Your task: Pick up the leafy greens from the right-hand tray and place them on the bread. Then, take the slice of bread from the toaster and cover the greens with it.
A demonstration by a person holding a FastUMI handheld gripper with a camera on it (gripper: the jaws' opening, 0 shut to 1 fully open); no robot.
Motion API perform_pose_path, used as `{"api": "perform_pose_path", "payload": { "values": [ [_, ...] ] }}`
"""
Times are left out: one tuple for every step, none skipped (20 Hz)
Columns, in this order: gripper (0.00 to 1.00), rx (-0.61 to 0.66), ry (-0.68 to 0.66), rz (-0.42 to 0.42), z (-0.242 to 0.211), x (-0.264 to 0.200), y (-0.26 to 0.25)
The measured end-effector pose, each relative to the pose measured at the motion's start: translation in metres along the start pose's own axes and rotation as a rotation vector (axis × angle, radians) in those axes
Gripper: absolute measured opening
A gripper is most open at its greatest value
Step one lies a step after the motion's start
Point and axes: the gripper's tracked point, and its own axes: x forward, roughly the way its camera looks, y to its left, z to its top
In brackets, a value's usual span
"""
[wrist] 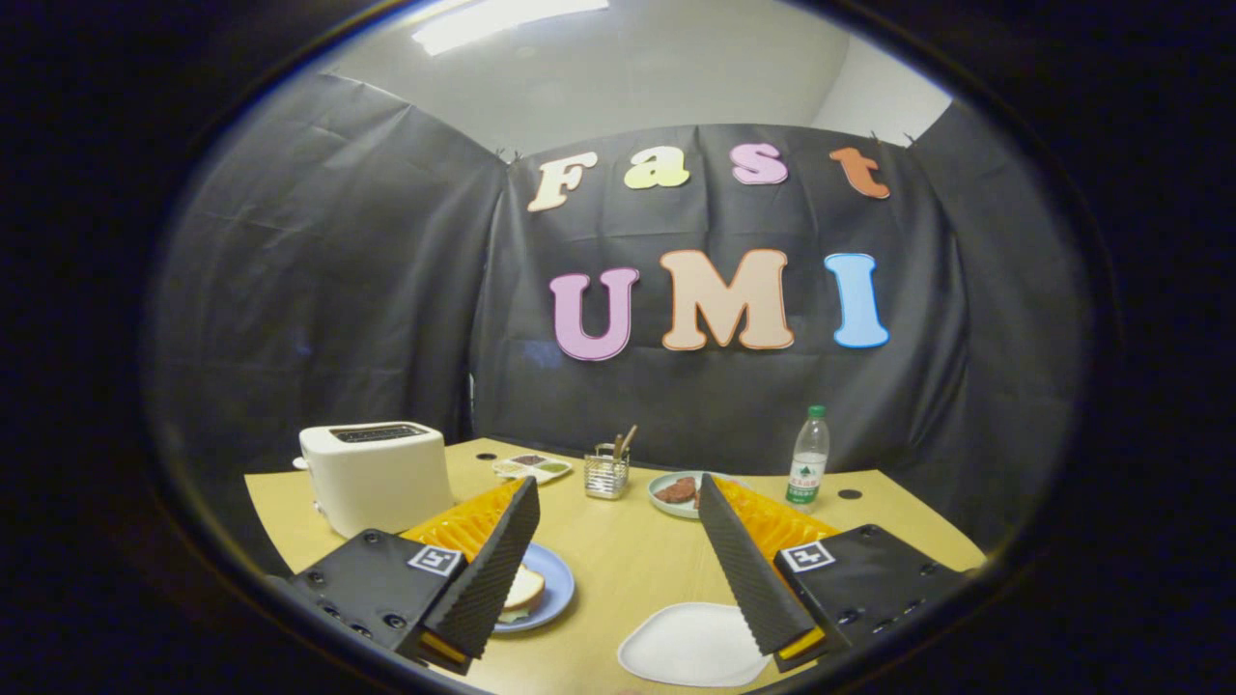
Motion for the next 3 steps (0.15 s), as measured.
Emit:
{"api": "perform_pose_path", "payload": {
  "values": [
    [1.0,-0.001,0.001,-0.001,-0.001,-0.0024,-0.0009],
    [1.0,0.002,0.002,-0.003,-0.0029,-0.0036,-0.0037],
    [1.0,0.008,0.002,-0.004,-0.0039,-0.0054,-0.0049]
  ]
}}
